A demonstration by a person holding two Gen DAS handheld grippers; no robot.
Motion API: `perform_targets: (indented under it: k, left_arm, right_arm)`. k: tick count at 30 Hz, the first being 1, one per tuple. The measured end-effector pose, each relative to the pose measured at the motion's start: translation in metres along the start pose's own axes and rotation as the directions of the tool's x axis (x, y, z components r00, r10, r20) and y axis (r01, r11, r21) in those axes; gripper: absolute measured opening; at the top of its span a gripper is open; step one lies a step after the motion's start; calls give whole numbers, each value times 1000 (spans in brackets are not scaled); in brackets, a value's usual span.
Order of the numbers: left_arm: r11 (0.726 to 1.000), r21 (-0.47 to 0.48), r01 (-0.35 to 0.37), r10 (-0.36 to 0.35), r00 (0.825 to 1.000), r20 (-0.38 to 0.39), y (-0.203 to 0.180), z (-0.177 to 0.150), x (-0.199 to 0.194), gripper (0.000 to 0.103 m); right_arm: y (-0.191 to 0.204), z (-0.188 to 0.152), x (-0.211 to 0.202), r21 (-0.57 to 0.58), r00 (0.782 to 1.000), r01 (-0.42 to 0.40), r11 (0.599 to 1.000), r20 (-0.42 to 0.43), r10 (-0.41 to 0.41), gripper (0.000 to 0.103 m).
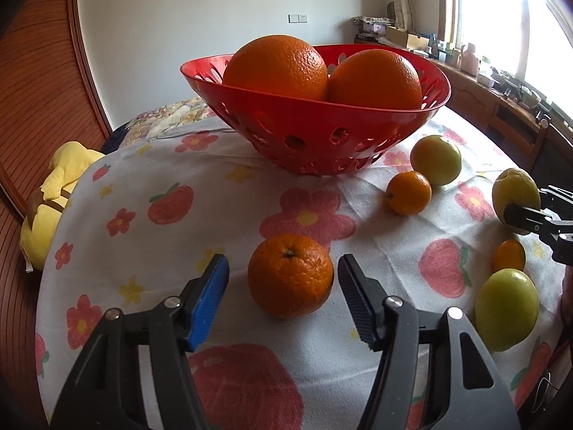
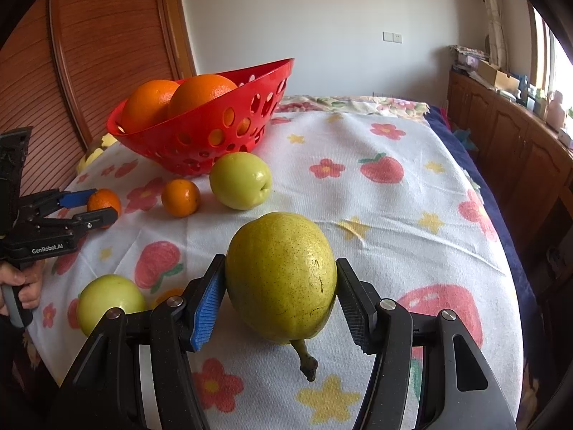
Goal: Organize fruits
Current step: 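Lift the pear with the right tool while left tool grasps an orange mandarin, then carry mandarin in left tool and pear in right tool over the red basket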
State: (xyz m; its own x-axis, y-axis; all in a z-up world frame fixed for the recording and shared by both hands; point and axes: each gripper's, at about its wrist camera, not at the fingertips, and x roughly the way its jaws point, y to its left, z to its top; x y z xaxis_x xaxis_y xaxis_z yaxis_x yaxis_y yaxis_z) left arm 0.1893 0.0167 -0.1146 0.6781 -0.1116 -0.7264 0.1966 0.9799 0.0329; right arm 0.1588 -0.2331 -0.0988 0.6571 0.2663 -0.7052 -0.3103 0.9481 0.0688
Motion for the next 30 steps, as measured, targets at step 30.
perform_targets:
  k: [30]
  left_arm:
    - [997,39,65,-69,988,141,-25,20,-60,45]
  right_arm:
    - [-1,-1,1,2,1000,4,1000,5,-4,62]
